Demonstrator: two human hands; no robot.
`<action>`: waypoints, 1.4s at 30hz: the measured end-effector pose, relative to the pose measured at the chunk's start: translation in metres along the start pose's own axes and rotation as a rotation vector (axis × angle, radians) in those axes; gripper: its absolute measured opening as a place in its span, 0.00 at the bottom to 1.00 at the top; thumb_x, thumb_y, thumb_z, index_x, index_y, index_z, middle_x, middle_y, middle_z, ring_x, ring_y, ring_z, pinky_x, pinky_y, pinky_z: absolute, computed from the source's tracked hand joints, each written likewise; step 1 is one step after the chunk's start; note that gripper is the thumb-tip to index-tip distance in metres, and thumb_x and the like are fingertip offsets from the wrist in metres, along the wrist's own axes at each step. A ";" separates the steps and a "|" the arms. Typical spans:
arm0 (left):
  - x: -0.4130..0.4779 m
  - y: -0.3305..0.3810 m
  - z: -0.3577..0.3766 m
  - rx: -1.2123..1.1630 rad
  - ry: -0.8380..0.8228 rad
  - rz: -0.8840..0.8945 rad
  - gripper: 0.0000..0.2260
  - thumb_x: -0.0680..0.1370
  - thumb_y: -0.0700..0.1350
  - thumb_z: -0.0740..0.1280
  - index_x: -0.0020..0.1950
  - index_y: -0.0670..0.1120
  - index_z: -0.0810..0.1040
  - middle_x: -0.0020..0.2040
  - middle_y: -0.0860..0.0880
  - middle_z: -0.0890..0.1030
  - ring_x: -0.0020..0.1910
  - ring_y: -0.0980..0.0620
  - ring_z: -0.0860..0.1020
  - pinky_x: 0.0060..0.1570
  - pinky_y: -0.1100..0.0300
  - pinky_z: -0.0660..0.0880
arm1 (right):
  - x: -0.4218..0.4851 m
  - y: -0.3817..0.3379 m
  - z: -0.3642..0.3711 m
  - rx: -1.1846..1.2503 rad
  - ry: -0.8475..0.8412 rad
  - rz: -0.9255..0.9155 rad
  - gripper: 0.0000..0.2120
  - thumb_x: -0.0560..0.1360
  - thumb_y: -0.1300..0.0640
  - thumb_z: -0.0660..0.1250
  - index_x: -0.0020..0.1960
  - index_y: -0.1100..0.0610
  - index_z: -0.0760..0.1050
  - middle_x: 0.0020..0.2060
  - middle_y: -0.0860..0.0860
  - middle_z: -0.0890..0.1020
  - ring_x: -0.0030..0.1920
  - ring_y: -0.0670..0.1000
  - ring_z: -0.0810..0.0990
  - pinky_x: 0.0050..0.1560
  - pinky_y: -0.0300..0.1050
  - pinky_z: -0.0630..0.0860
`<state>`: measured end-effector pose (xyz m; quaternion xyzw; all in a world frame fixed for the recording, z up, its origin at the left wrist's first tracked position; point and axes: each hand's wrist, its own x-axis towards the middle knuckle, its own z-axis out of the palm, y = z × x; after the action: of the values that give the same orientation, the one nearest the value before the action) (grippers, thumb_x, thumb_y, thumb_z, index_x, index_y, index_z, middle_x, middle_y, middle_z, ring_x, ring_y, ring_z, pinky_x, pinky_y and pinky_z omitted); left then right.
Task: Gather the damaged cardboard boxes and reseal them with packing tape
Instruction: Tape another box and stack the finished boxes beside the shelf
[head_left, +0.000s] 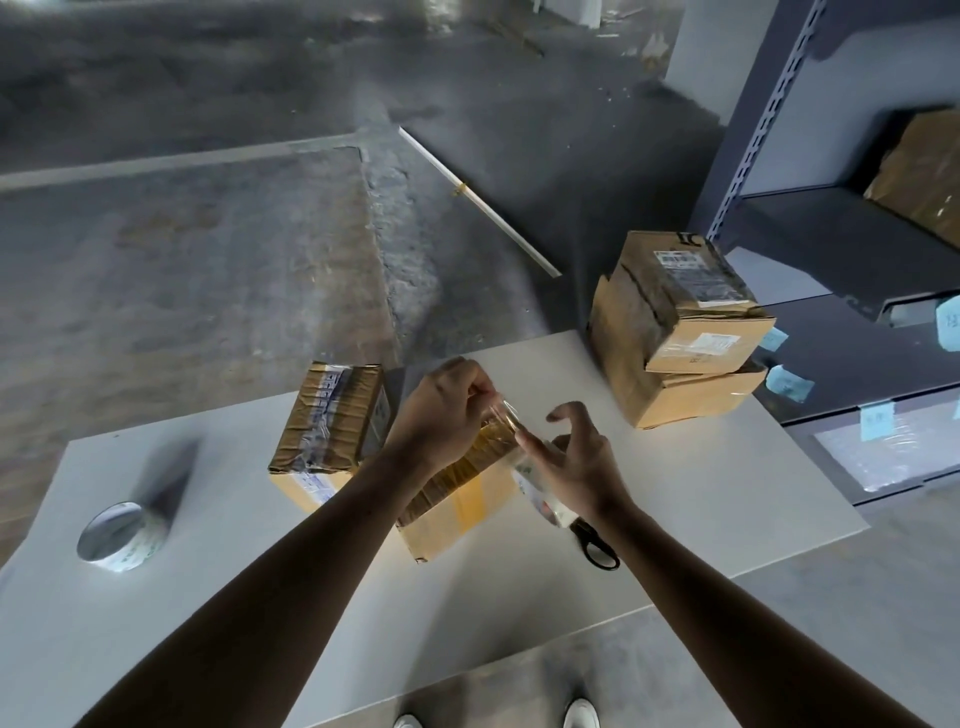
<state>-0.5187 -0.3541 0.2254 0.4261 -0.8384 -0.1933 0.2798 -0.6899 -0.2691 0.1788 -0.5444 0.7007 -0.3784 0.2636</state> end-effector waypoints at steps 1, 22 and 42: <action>0.001 -0.003 0.001 0.000 0.000 0.005 0.04 0.80 0.44 0.67 0.49 0.44 0.77 0.48 0.53 0.75 0.46 0.55 0.78 0.41 0.68 0.74 | 0.002 0.003 0.002 -0.011 0.019 -0.062 0.17 0.78 0.48 0.69 0.59 0.55 0.66 0.29 0.52 0.78 0.26 0.48 0.78 0.26 0.37 0.73; -0.004 -0.079 0.030 -0.046 0.111 -0.071 0.12 0.83 0.43 0.61 0.64 0.42 0.77 0.58 0.43 0.80 0.53 0.47 0.82 0.41 0.67 0.76 | 0.004 0.024 0.017 -0.166 0.146 -0.212 0.04 0.82 0.55 0.63 0.53 0.55 0.73 0.42 0.52 0.85 0.39 0.52 0.85 0.36 0.41 0.83; -0.045 -0.059 0.047 0.431 -0.636 -0.346 0.47 0.68 0.79 0.57 0.77 0.64 0.36 0.73 0.39 0.60 0.71 0.35 0.64 0.69 0.39 0.64 | 0.025 0.031 -0.002 -0.109 0.144 -0.180 0.03 0.80 0.59 0.65 0.52 0.59 0.75 0.39 0.49 0.81 0.35 0.46 0.80 0.30 0.25 0.70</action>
<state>-0.4910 -0.3462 0.1425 0.5284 -0.8203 -0.1796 -0.1253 -0.7156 -0.2888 0.1553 -0.5901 0.6856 -0.3999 0.1476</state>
